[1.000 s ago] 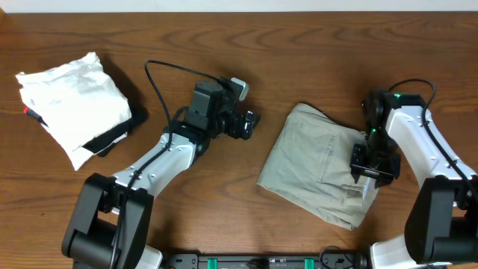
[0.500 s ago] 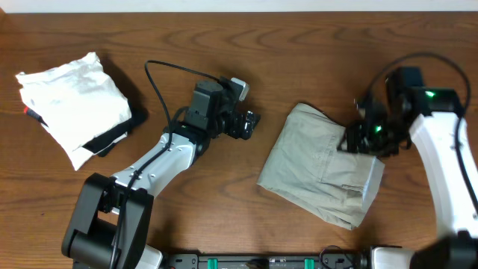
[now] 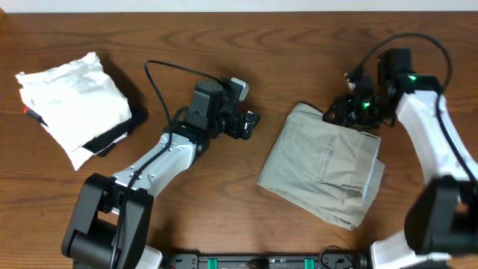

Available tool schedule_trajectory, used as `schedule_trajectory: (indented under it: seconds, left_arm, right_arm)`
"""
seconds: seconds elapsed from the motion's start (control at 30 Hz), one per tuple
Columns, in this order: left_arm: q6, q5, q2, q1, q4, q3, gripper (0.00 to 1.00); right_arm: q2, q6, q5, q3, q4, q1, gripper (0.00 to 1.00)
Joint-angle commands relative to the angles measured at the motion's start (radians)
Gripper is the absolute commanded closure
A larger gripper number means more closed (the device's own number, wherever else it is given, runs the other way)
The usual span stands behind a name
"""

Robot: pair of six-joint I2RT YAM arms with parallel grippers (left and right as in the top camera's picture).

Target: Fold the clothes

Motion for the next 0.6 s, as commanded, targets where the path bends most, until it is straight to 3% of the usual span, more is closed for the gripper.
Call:
schedule_trajectory:
  seconds: [0.0,0.23,0.57]
  left_arm:
    - [0.002,0.003,-0.006,0.003,-0.005,0.008,0.11]
    - [0.002,0.003,-0.006,0.003,-0.016,0.008,0.11]
    - [-0.003,0.011,-0.006,-0.006,-0.026,0.008,0.11]
  right_arm:
    - [0.075,0.03,-0.002,-0.028,-0.036,-0.027,0.5]
    - [0.141,0.09,0.194,-0.19,-0.05,-0.084,0.44]
    - [0.141,0.09,0.222,-0.4,0.106,-0.169,0.4]
